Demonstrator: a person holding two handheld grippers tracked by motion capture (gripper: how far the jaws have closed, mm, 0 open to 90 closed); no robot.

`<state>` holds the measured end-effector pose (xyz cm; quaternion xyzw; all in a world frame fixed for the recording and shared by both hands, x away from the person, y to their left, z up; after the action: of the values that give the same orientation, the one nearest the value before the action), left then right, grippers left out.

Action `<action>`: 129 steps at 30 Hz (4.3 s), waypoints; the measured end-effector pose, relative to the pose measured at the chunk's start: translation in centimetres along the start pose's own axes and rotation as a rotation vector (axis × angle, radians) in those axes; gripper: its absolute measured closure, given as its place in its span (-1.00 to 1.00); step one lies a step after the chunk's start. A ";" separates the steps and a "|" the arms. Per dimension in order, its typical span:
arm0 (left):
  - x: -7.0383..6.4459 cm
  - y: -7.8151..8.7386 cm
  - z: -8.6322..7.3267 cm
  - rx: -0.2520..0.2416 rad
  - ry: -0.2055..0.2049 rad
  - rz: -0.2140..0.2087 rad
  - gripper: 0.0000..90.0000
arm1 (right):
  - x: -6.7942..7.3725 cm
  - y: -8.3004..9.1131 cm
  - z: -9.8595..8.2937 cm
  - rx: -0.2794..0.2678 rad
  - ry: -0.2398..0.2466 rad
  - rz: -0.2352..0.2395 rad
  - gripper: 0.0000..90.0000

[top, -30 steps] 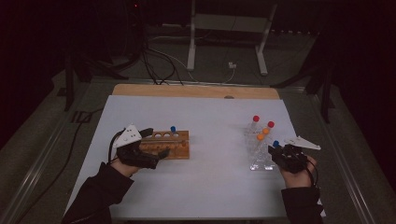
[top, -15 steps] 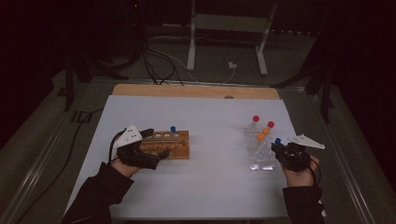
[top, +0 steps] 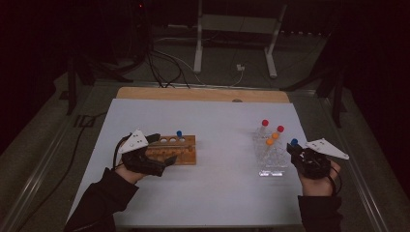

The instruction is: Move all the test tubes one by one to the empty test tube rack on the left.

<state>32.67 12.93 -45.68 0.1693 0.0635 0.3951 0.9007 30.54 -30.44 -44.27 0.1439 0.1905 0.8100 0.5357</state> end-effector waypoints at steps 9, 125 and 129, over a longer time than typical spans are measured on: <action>-0.7 0.0 0.2 0.002 -0.021 -0.017 -0.95 | 2.6 0.5 1.0 -0.019 0.041 0.079 0.71; -3.4 -0.5 5.7 -0.048 -0.131 -0.041 0.72 | 17.0 -3.2 -0.2 0.017 0.151 0.481 -0.99; -2.3 -0.3 5.7 -0.050 -0.117 -0.006 0.72 | 16.9 -3.1 -0.1 0.009 0.150 0.501 -1.00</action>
<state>32.78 9.62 -40.50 0.1693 0.0011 0.3834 0.9079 26.45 -13.76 -45.32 0.1285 0.1919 0.9248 0.3023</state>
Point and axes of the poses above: each handheld gripper's, and its own axes: y roughly backward along the jaws, z roughly out of its top, x roughly to its left, the point moved 5 cm from there along -y, roughly forward along the jaws, and after that the axes turned 11 degrees about z, right-handed, at the moved point
